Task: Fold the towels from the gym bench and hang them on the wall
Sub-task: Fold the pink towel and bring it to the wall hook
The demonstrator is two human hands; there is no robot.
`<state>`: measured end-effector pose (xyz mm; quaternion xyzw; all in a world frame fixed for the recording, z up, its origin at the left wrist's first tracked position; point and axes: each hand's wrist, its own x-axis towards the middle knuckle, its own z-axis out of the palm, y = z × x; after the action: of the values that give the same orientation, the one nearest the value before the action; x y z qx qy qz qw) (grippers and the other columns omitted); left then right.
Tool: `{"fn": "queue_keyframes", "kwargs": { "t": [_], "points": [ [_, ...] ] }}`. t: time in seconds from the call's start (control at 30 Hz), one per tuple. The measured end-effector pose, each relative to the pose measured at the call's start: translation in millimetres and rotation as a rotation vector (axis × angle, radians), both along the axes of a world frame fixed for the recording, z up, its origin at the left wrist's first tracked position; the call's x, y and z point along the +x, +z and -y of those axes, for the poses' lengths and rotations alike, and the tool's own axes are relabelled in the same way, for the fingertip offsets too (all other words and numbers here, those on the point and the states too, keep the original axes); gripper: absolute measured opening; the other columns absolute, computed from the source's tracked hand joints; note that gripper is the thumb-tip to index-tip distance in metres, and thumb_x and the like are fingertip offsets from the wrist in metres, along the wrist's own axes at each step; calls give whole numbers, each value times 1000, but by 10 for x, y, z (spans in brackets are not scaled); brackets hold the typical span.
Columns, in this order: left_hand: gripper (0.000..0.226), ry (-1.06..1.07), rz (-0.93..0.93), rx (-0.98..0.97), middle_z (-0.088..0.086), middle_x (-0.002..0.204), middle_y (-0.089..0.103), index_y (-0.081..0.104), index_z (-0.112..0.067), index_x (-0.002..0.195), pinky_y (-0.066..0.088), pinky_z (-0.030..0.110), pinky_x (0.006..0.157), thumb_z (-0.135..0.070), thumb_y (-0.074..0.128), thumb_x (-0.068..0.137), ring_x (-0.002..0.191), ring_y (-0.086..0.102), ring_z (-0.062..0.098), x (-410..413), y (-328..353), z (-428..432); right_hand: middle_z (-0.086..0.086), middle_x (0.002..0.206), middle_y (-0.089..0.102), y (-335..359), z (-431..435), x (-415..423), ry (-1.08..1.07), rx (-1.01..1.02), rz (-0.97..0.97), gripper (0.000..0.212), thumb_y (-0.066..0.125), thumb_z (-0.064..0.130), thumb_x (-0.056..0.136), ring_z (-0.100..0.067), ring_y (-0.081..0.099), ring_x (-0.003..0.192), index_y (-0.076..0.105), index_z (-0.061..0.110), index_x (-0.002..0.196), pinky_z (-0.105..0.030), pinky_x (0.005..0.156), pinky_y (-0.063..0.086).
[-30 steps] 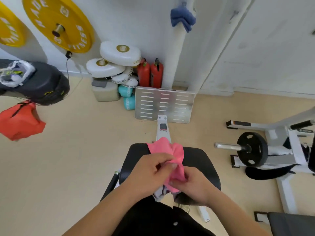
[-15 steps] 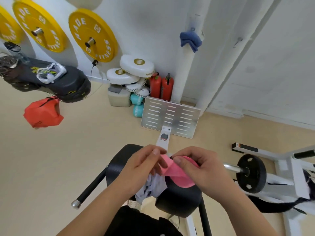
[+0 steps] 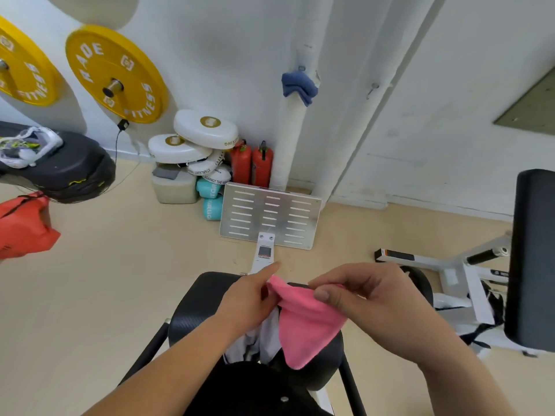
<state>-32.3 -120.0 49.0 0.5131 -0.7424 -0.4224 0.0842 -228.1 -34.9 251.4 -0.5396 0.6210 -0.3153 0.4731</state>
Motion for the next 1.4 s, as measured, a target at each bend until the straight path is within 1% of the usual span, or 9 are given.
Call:
{"fn": "queue_keyframes", "kwargs": {
  "t": [0.13,0.4,0.57,0.77,0.93,1.13,1.2,1.3,1.4],
  "points": [
    [35,-155,-5,-8,-33,73,64,62,-56,72,48,23,72,-26,62,90,70,58,-8,-4,-42,156,22,85,78,30,32,13,-42,6,-210,12,81,26,87,3,70,85,84,38,86,-8,75,49],
    [15,93,223,-79,0,72,72,73,-17,74,52,33,69,-27,67,81,75,65,23,466,-116,635,36,78,70,-168,59,-252,-259,-59,-562,9,79,32,87,7,66,79,80,40,82,-21,68,50],
    [14,813,-431,176,12,86,80,80,-15,78,59,39,92,-10,67,82,90,75,33,297,349,837,22,90,75,-168,85,-327,-388,-250,-385,15,78,14,88,-2,67,77,78,28,81,-13,62,45],
    [19,1148,-802,620,14,77,69,70,-1,99,58,36,65,-10,78,84,53,63,15,439,337,870,15,68,72,-616,-133,-621,-375,-77,-257,16,76,11,92,-4,60,60,79,24,83,-11,57,44],
    [23,1302,-624,683,10,66,51,53,-12,79,31,18,37,11,59,80,51,47,15,645,-97,382,22,88,76,-1383,-369,-708,-261,147,-307,11,79,18,91,7,68,87,80,29,90,-17,79,49],
    [41,1320,-350,554,10,117,67,68,-8,126,55,37,86,-6,74,85,100,66,33,970,-594,-331,14,101,76,-2241,-667,-507,-217,358,-401,9,74,20,94,-4,69,96,78,28,94,-22,83,48],
    [35,1411,-344,500,6,110,68,71,-4,121,53,39,95,-13,76,88,102,65,29,1122,-662,-425,9,98,76,-2355,-712,-429,-218,410,-455,6,72,22,96,-11,68,94,77,25,94,-29,82,48],
    [6,1524,-450,641,7,86,68,72,-11,92,54,38,80,-6,71,89,79,64,24,1397,-767,-402,3,83,73,-2432,-777,-346,-226,441,-481,16,70,20,98,-17,66,82,72,21,83,-31,70,47],
    [20,1604,-687,804,2,56,65,57,-12,79,40,21,44,3,62,91,44,60,10,1574,-877,-310,-5,76,66,-2449,-801,-274,-238,444,-489,22,67,17,100,-23,62,75,65,15,78,-32,66,47]
  ]
}}
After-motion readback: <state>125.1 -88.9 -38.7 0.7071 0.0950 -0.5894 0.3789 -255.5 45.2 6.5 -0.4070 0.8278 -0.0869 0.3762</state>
